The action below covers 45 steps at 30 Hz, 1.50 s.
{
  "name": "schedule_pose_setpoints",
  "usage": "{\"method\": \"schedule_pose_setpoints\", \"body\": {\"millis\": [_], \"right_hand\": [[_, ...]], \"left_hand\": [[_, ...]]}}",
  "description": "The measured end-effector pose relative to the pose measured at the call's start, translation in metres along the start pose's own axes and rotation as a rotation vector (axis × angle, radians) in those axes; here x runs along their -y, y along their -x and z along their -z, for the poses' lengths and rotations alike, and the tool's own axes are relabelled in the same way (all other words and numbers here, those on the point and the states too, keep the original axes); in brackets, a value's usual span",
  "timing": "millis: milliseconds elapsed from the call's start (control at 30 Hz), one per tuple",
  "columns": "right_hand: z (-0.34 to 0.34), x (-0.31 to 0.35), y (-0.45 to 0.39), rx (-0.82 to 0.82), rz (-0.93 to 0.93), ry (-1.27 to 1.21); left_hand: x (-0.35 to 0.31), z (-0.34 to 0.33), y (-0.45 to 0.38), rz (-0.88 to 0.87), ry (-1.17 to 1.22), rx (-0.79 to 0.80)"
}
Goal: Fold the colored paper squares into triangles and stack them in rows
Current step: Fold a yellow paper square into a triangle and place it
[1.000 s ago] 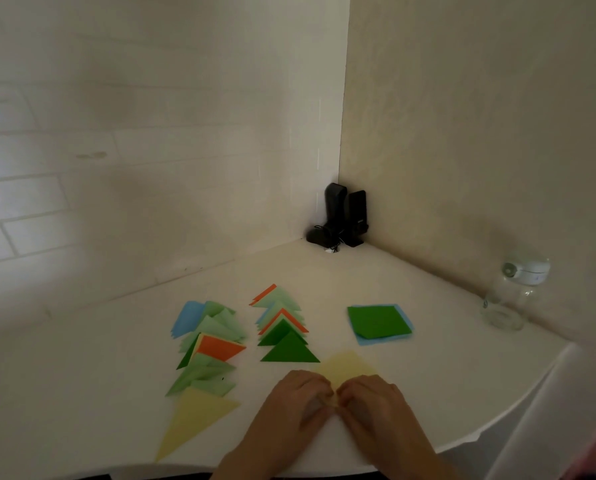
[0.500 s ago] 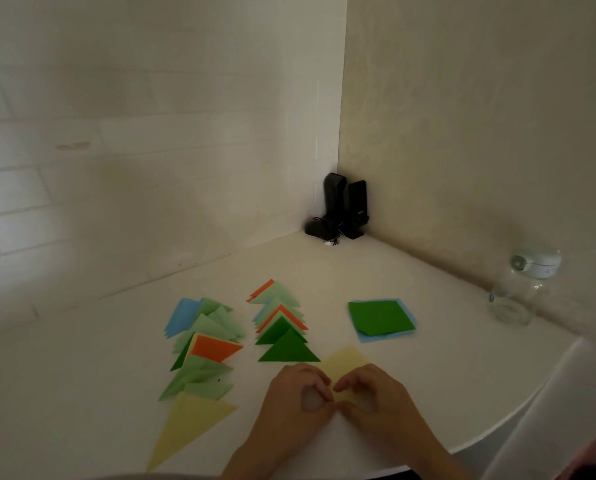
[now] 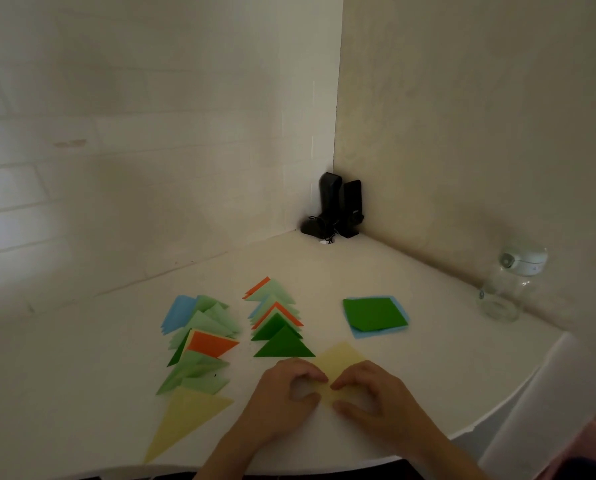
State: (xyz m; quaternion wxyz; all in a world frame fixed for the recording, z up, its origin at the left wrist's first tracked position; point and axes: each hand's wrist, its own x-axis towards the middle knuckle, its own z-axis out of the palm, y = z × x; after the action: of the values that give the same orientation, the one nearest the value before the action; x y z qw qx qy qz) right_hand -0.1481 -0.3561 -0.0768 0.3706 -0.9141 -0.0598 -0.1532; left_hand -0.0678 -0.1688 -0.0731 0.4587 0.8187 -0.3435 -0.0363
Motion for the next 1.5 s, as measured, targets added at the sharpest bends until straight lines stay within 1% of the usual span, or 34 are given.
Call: {"method": "schedule_pose_setpoints", "body": {"millis": [100,167,200,267,333,400,467,533,633,700,800,933,1100,1200,1300,1367,1433,1500], "right_hand": [[-0.012,-0.001,0.001,-0.017,-0.009,0.149],[-0.016,0.001,0.0,0.0,-0.003,0.189],[-0.014,0.004,-0.002,0.015,0.004,0.158],[-0.007,0.008,-0.004,0.052,0.039,0.068],[0.004,0.009,-0.006,0.074,0.086,0.024],[0.015,0.009,-0.008,0.092,0.115,0.005],[0.023,0.005,-0.009,0.12,0.115,0.025],[0.026,-0.001,-0.009,0.134,0.104,0.082],[0.024,-0.011,-0.005,0.075,0.061,0.198],[0.023,-0.014,0.0,0.05,0.02,0.218],[0.019,-0.017,0.006,0.026,0.018,0.223],[0.013,-0.016,0.012,-0.017,-0.012,0.207],[0.0,-0.015,0.011,-0.179,-0.046,0.19],[-0.004,-0.009,0.007,-0.23,-0.107,0.245],[-0.006,-0.006,0.005,-0.236,-0.127,0.29],[-0.006,-0.006,0.005,-0.244,-0.166,0.272],[-0.006,-0.007,0.004,-0.233,-0.193,0.241],[-0.004,-0.008,0.004,-0.184,-0.216,0.229]], "left_hand": [[-0.006,0.007,0.002,-0.017,-0.036,0.096],[-0.008,0.008,0.006,-0.038,-0.057,0.111],[-0.008,0.007,0.008,-0.066,-0.071,0.096],[-0.004,0.005,0.011,-0.177,-0.135,0.043],[0.0,0.004,0.011,-0.267,-0.264,0.022],[0.003,0.005,0.01,-0.294,-0.359,-0.014],[0.001,0.005,0.011,-0.293,-0.394,-0.063],[-0.004,0.003,0.014,-0.289,-0.427,-0.077],[-0.012,-0.002,0.018,-0.315,-0.49,-0.073],[-0.015,-0.006,0.02,-0.34,-0.536,-0.082],[-0.014,-0.012,0.019,-0.327,-0.511,-0.1],[-0.011,-0.014,0.016,-0.237,-0.388,-0.116],[-0.011,-0.016,0.012,-0.155,-0.305,-0.148],[-0.009,-0.019,0.009,-0.114,-0.271,-0.165],[-0.008,-0.021,0.008,-0.081,-0.273,-0.172],[-0.01,-0.02,0.006,-0.055,-0.251,-0.184],[-0.012,-0.018,0.005,-0.005,-0.182,-0.183],[-0.012,-0.016,0.004,0.035,-0.108,-0.169]]}}
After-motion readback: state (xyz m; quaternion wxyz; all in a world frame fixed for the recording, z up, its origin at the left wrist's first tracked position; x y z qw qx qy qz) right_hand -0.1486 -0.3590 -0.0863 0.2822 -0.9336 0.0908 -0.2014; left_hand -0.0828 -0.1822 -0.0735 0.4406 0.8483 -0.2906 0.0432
